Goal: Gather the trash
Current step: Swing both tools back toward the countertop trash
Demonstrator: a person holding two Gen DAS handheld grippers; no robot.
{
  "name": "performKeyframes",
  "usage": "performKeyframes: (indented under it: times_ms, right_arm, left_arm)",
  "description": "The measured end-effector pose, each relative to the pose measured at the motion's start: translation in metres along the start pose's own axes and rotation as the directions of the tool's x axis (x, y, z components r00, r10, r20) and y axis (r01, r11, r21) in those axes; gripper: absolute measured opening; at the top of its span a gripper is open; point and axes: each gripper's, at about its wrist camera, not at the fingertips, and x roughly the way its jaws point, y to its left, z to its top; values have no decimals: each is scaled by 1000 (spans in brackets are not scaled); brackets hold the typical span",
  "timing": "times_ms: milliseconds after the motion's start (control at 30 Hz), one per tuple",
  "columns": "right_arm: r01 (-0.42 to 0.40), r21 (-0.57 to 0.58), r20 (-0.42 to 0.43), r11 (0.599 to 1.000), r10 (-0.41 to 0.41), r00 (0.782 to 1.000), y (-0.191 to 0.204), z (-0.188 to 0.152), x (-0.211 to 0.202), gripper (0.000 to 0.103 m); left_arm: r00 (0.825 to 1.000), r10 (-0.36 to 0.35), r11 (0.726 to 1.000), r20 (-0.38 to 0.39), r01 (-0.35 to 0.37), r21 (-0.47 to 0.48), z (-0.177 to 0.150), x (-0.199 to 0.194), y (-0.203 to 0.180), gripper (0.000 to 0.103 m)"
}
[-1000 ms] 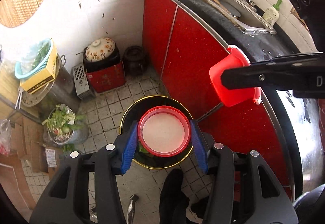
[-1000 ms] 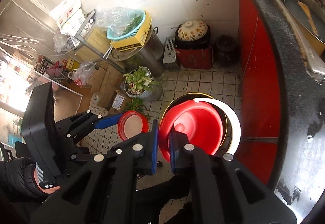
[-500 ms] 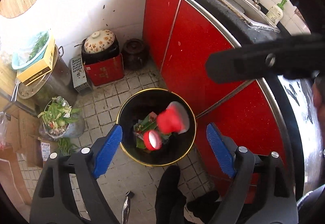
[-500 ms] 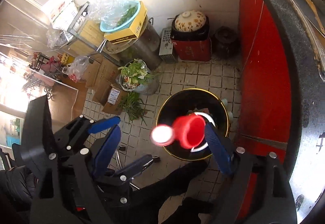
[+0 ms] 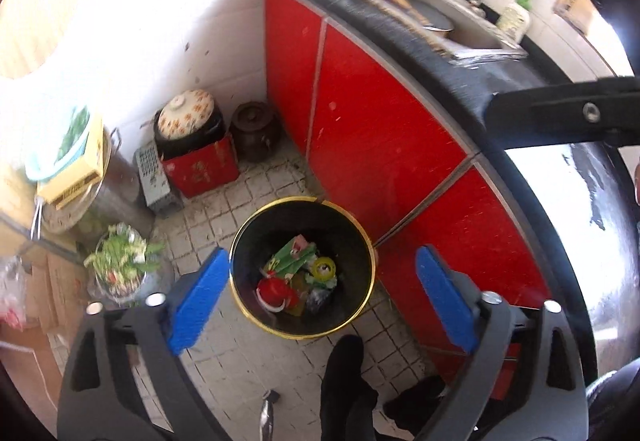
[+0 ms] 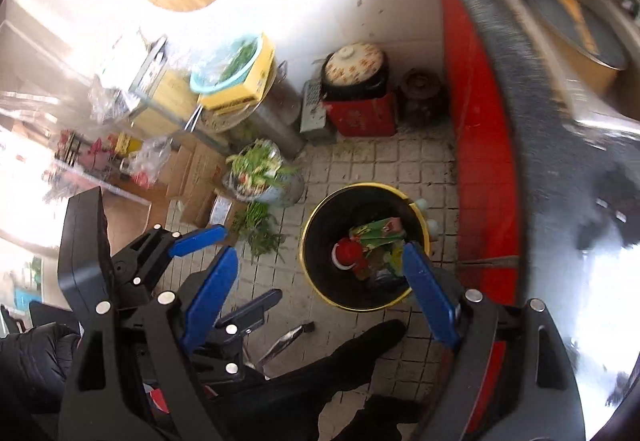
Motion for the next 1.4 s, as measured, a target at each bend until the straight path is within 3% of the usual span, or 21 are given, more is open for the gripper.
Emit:
performKeyframes:
  times_ms: [100, 200, 333, 433, 533, 567, 633, 667, 700, 767, 833, 967, 1100, 1233, 1400]
  right_arm:
    - [68, 65, 72, 996, -73, 995, -21, -18, -40, 89]
    - [130, 171, 155, 977, -157, 975, -50, -47, -92, 90]
    - [224, 372, 231, 901, -324, 918, -97, -105, -168, 91]
    - [273, 548, 242, 791, -462, 853, -134, -168, -226, 91]
    - [281, 702, 218, 654, -574, 790, -165, -239, -278, 91]
    - [284, 756, 195, 590, -617, 762, -174, -270, -297, 91]
    - [273, 826, 162, 493, -672, 723, -185, -320, -323, 91]
    - [266, 852, 147, 451, -693, 706, -190, -341, -334, 91]
    - [254, 888, 118, 384, -723, 681, -194, -372, -348, 91]
    - [230, 925, 83, 302, -752, 654, -197, -413, -361, 91]
    - [205, 958, 30, 199, -782, 622, -199, -461, -379, 91]
    - [155, 986, -44, 60, -804, 593, -198, -527, -397, 91]
    - [127, 992, -82, -8, -805, 587, -205, -566, -406, 91]
    - [117, 992, -98, -35, -801, 591, -214, -587, -411, 91]
    - [114, 992, -116, -58, -783, 611, -244, -595, -412, 91]
  left_arm:
    - [999, -35, 996, -4, 35, 78, 17, -4, -31, 96]
    - [995, -100, 977, -3, 99, 188, 35, -9, -76, 96]
    - [979, -204, 916, -18, 197, 348, 50, -13, -153, 96]
    - [956, -289, 834, -45, 275, 478, 55, -18, -232, 96]
    - [925, -368, 750, -89, 352, 560, 52, -24, -306, 96]
    - [910, -399, 714, -110, 384, 585, 49, -27, -336, 96]
    - [888, -439, 660, -137, 422, 621, 42, -34, -379, 96]
    - [874, -462, 619, -152, 440, 650, 35, -39, -407, 96]
    - [867, -471, 594, -160, 446, 670, 28, -42, -425, 96]
    - [850, -492, 524, -187, 461, 717, 9, -52, -471, 96]
    - [841, -500, 476, -206, 466, 746, -5, -58, -505, 96]
    - [821, -509, 387, -257, 485, 784, -31, -67, -566, 96]
    - [823, -492, 346, -284, 485, 803, -48, -67, -606, 96]
    - [830, -463, 342, -310, 490, 802, -54, -57, -640, 96]
    - [845, -419, 359, -333, 490, 794, -55, -37, -684, 96]
